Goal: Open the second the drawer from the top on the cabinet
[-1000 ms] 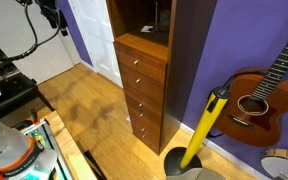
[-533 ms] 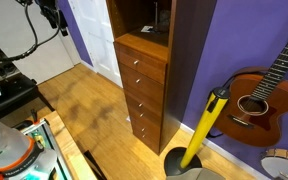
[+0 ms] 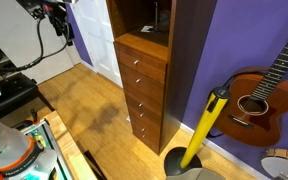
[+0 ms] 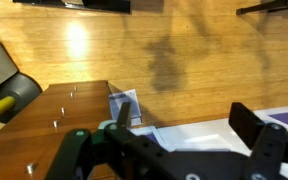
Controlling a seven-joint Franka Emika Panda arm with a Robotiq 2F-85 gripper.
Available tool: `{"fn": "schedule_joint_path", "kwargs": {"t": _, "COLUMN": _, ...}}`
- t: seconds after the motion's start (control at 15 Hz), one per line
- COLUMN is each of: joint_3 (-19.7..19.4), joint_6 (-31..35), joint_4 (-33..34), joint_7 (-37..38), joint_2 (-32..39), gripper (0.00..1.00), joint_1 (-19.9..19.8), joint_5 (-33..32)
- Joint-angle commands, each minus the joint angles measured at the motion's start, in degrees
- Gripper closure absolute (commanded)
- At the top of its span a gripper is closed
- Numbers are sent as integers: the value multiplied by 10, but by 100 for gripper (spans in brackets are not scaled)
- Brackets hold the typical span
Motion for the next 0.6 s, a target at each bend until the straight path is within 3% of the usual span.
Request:
{"fn": "schedule_joint_path", "kwargs": {"t": 0.0, "joint_3": -23, "joint_6": 10, "joint_4": -42, "joint_7": -37, "joint_2": 32, "gripper": 0, "joint_1": -20, "joint_5": 10}}
{"fn": "schedule_joint_path", "kwargs": {"t": 0.53, "joint_3": -24, "joint_6": 14, "joint_4": -45, "joint_7": -41, "joint_2": 45, "gripper": 0, "joint_1": -30, "joint_5": 1}}
